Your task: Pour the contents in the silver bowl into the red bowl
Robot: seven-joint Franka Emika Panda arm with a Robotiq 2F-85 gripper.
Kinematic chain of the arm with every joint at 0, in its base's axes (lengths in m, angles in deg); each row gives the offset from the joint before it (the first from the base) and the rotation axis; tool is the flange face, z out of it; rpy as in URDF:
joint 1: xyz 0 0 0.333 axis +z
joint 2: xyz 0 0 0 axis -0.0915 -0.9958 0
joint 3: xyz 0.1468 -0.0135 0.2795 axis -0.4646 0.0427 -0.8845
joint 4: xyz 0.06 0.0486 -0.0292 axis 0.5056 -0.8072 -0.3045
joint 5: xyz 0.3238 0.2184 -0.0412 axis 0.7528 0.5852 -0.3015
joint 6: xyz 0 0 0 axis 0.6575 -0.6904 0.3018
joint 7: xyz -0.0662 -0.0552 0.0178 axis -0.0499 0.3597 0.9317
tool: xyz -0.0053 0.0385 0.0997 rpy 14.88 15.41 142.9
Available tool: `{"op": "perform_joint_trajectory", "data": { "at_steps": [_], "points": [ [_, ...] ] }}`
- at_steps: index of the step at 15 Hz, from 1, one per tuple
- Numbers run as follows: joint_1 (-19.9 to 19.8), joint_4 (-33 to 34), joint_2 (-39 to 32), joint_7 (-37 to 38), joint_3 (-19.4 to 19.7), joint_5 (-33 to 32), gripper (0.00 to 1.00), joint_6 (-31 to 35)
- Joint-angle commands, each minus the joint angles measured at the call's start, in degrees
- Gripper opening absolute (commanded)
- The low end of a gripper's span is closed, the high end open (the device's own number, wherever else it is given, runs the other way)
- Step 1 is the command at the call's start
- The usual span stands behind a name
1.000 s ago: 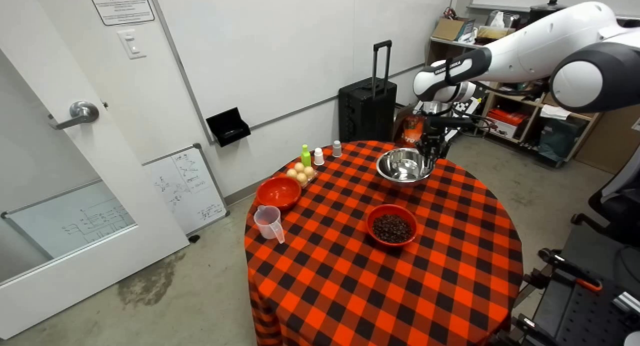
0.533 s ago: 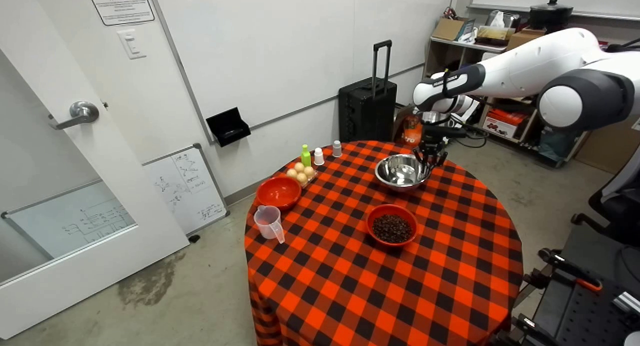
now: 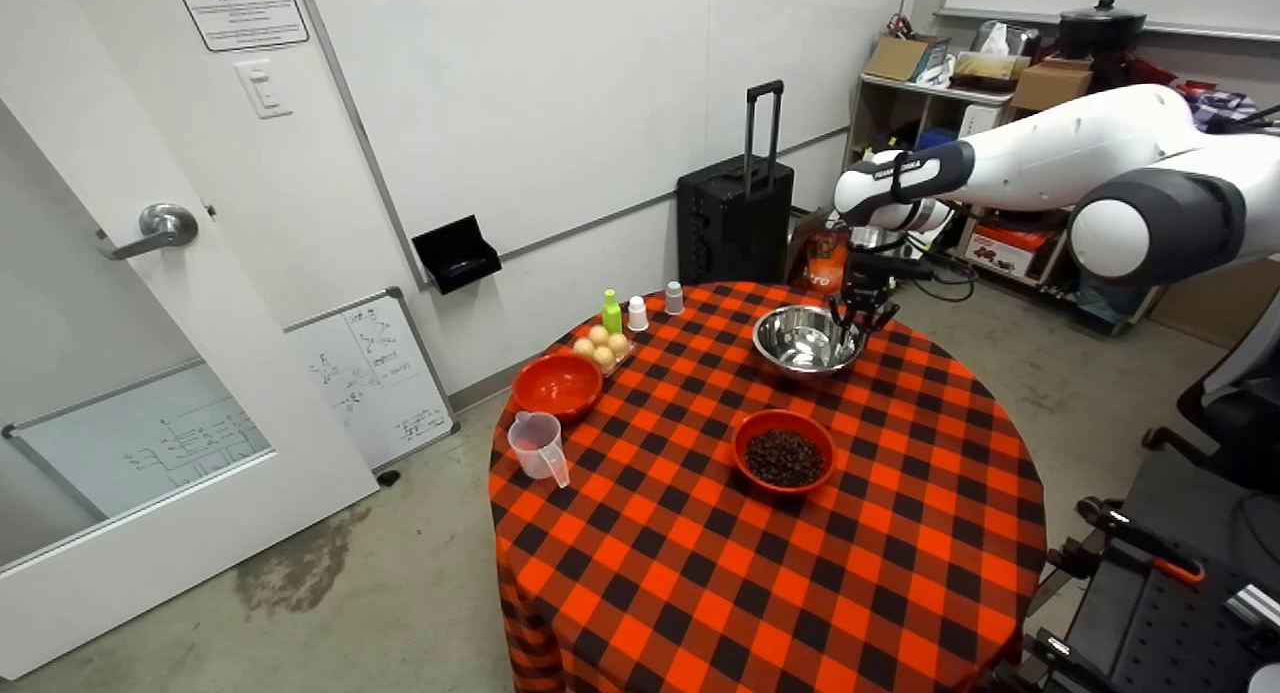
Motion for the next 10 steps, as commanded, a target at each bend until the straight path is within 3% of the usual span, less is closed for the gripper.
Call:
{"op": "perform_joint_trajectory", "data": {
  "at_steps": [1, 6, 10],
  "points": [
    [-0.79, 5.52, -2.8, 1.6, -0.51, 0.43, 0.61, -2.06],
    [-0.04, 3.2, 0.19, -0.08, 0.63, -1.11, 0.96, -2.15],
    [1.47, -0.13, 4.81, -4.68, 2.33, -6.06, 1.0, -4.18]
  ]
}}
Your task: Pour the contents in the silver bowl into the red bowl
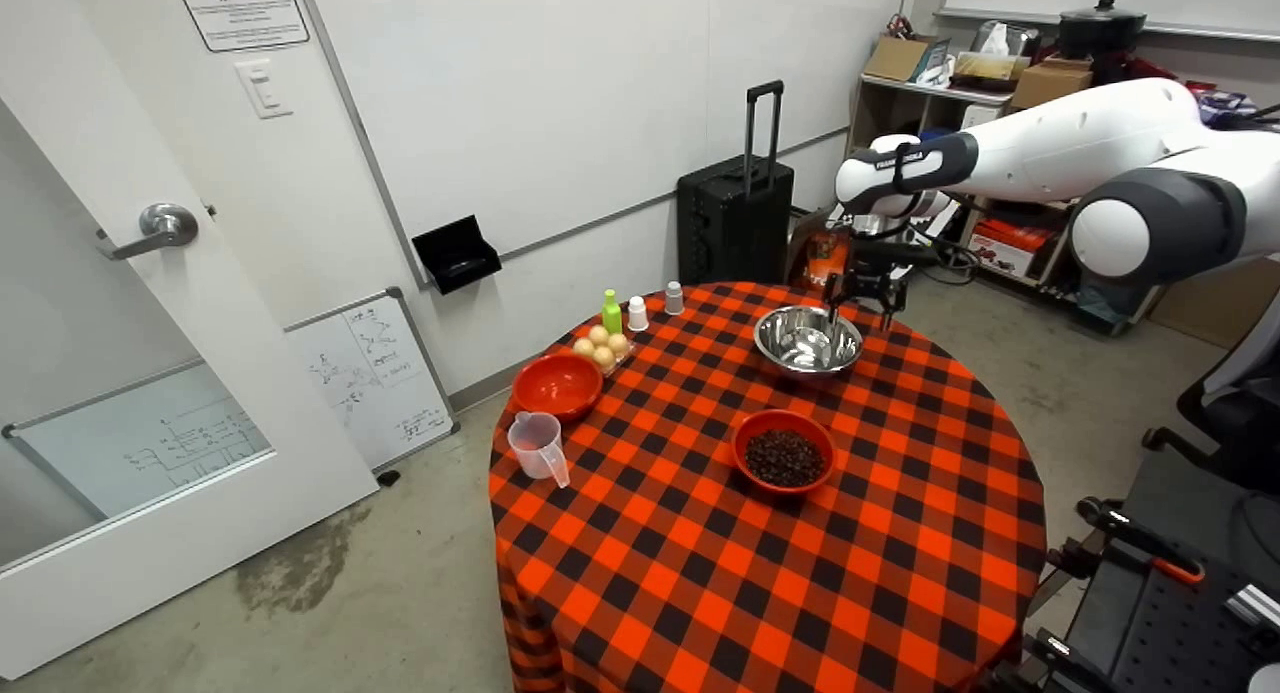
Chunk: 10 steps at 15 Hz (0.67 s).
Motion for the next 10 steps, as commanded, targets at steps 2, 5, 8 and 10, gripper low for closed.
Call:
{"op": "perform_joint_trajectory", "data": {
  "at_steps": [2, 5, 8, 10],
  "points": [
    [2.17, -5.52, 7.53, -8.91, 1.36, -6.44, 1.0, -4.72],
    [4.19, -13.49, 15.16, -14.55, 0.4, -8.86, 1.0, -2.5],
    [5.82, -20.61, 22.13, -19.33, -0.99, -8.19, 1.0, -2.29],
    [6.75, -25.43, 26.89, -22.2, -1.96, -7.79, 1.0, -3.2]
  ]
}}
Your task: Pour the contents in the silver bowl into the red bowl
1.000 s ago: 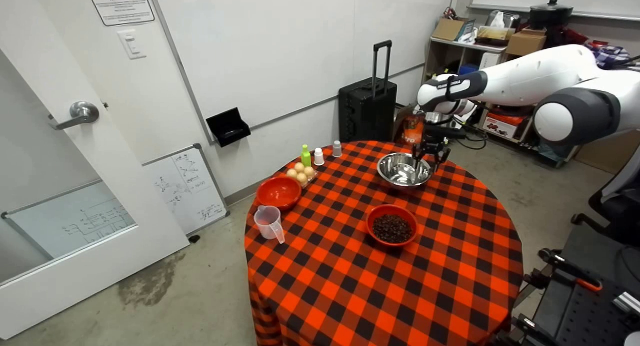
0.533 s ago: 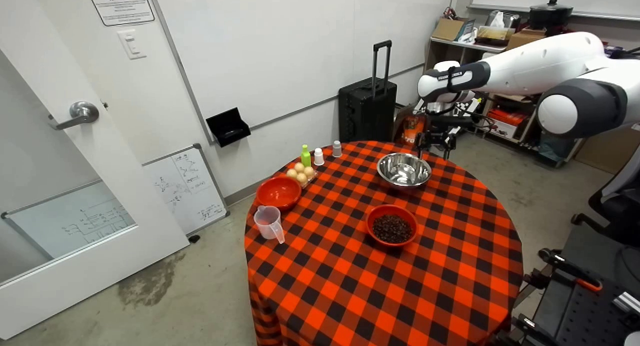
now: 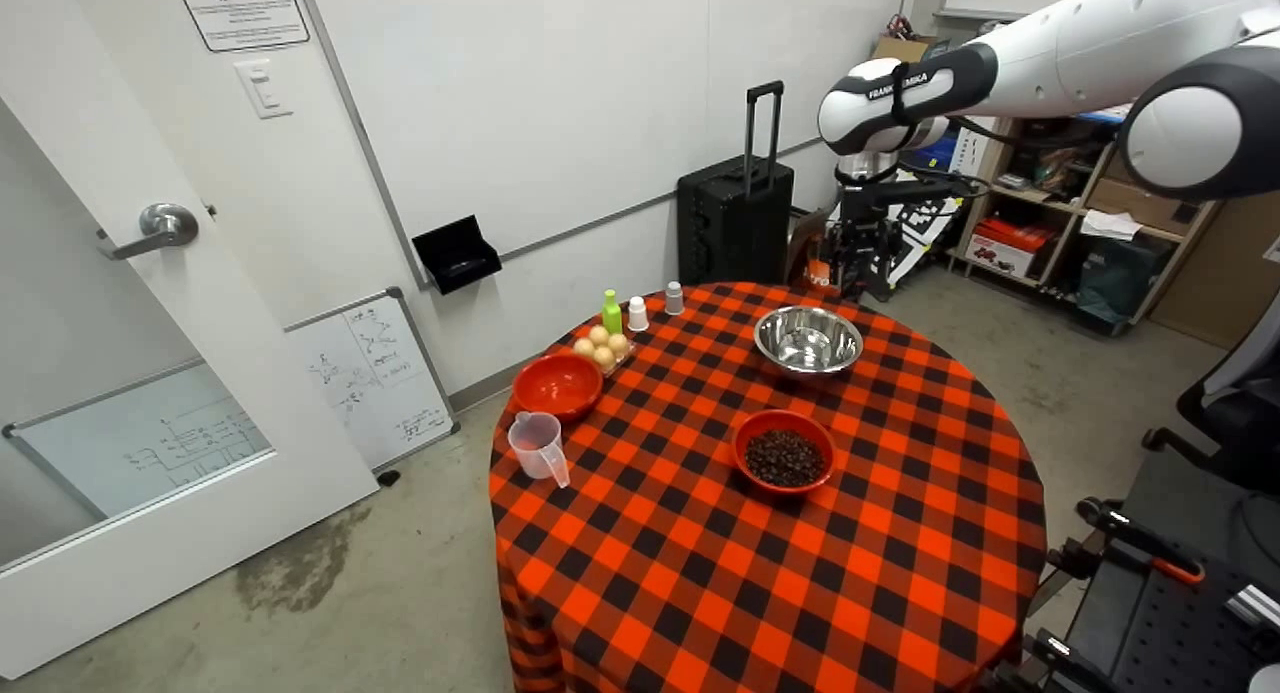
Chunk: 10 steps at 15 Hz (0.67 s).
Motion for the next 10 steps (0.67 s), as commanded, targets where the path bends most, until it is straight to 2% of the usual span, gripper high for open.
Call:
{"op": "perform_joint_trajectory", "data": {
  "at_steps": [1, 5, 10],
  "points": [
    [1.65, -13.83, 11.37, -5.82, -1.63, -0.31, 1.0, 0.54],
    [4.13, -24.18, 20.64, -7.97, -1.21, -1.03, 1.0, 1.14],
    [7.55, -37.6, 32.07, -7.87, -0.61, -3.33, 1.0, 6.02]
  ]
}}
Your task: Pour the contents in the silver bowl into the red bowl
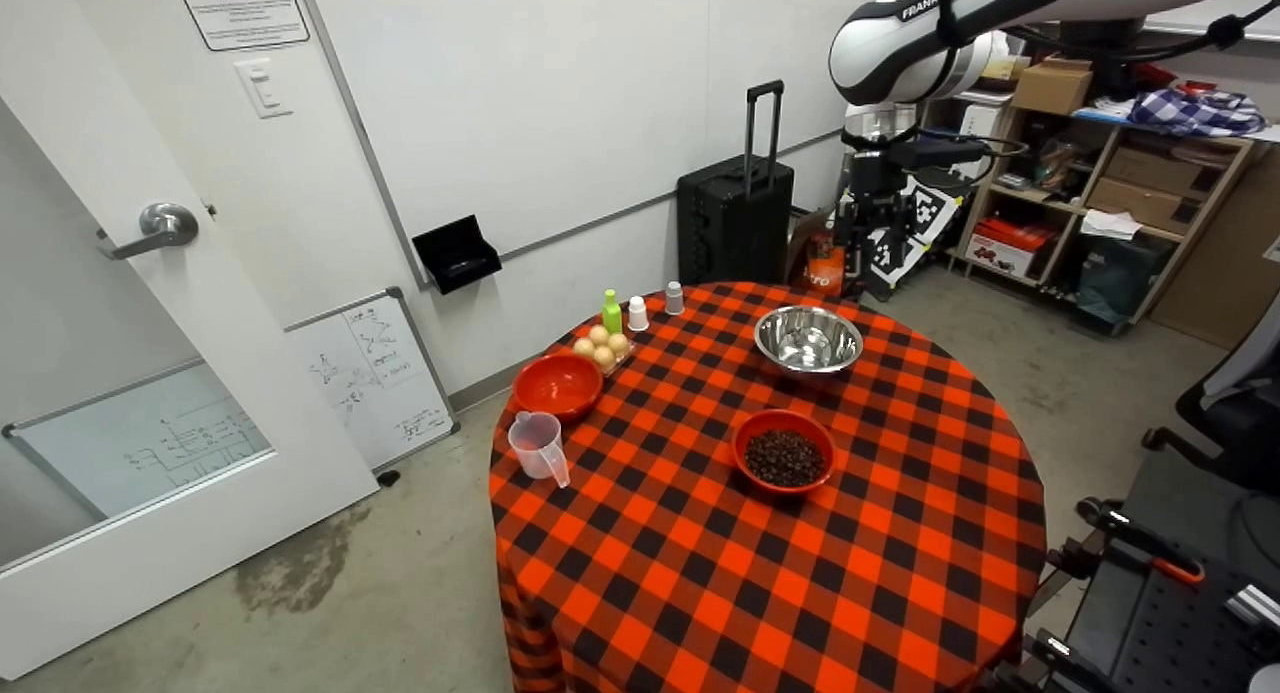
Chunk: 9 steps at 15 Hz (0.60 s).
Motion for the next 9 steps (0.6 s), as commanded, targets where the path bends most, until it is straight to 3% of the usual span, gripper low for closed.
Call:
{"op": "perform_joint_trajectory", "data": {
  "at_steps": [1, 9],
  "points": [
    [3.13, -13.85, 11.12, -0.39, 1.0, -2.75, 1.0, 7.02],
    [5.78, -37.4, 30.14, -9.23, 0.51, -2.54, 1.0, 22.75]
  ]
}}
